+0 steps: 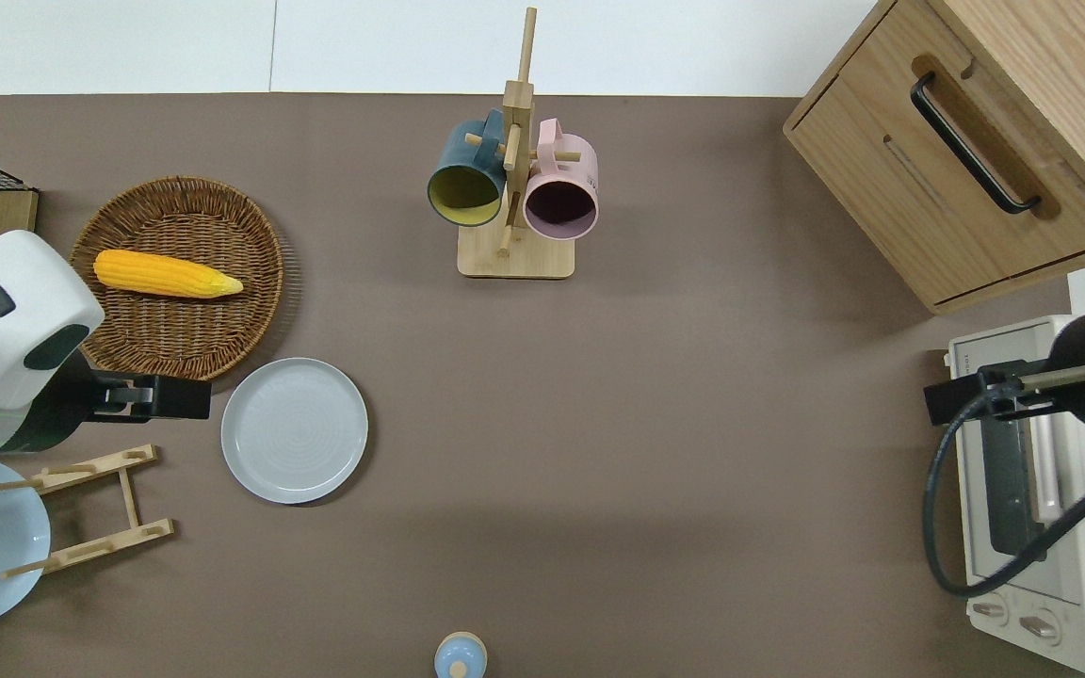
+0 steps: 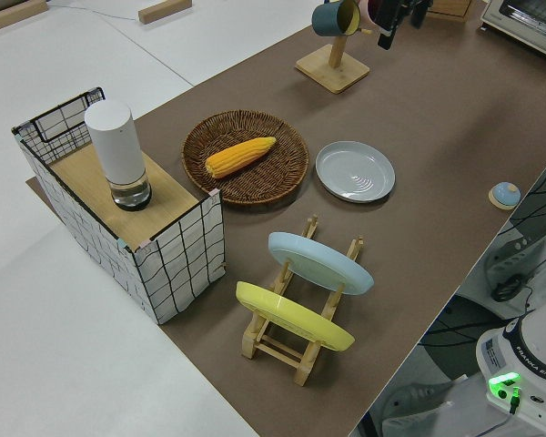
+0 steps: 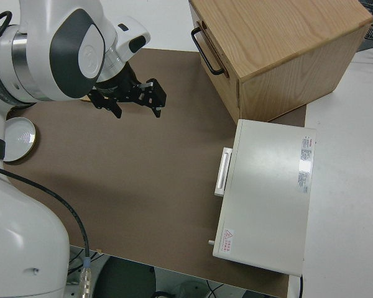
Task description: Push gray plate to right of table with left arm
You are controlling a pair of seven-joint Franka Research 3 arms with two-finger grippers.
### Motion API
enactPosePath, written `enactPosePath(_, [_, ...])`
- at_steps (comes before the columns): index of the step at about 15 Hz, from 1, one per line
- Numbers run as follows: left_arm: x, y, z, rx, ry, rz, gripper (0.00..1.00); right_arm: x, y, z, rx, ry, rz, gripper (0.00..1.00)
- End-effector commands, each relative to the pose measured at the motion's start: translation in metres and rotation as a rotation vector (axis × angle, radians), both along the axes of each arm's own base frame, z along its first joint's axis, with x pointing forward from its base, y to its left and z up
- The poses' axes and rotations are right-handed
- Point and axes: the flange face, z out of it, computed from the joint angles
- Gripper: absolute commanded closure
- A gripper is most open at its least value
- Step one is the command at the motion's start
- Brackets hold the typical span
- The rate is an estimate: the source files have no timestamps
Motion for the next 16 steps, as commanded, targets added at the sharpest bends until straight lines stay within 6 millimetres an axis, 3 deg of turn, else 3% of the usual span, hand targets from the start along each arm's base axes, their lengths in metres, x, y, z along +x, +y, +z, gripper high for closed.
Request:
enactPosePath(1, [-0.0051, -0.0057, 0.0049, 0.016, 0.013, -0.008, 0.0, -0.0041, -0.0003, 0.0028, 0.001, 0.002, 0.007, 0.005])
enactPosePath(16, [-0.0122, -0.0028, 0.0045, 0.015, 0.042, -0.003, 0.0, -0.0041, -0.0003, 0.0028, 0.001, 0.002, 0.007, 0.005])
